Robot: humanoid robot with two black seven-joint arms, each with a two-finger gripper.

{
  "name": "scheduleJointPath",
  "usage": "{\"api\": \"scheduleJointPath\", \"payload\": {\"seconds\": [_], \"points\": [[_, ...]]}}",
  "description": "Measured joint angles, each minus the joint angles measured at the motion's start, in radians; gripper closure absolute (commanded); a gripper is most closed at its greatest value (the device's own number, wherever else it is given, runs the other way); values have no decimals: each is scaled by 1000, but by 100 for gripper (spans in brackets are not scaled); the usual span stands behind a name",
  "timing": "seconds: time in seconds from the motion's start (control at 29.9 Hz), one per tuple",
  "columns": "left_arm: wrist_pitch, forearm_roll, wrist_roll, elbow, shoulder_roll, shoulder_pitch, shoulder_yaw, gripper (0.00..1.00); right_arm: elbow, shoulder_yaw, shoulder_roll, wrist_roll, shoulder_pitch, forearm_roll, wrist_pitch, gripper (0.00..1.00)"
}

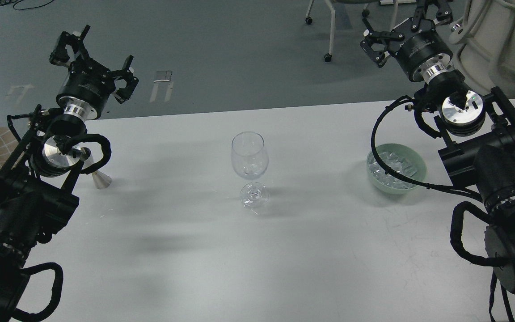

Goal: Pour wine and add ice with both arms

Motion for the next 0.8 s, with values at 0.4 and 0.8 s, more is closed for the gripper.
{"api": "scheduleJointPath", "payload": {"seconds": [0.4, 0.8], "points": [[-10, 1, -10, 0, 0, -1, 7, 2, 1, 1, -1, 1, -2, -1, -1, 0], [-67, 15, -4, 17, 34, -13, 12, 2, -19, 2, -6, 0, -1, -2, -11, 0]]}}
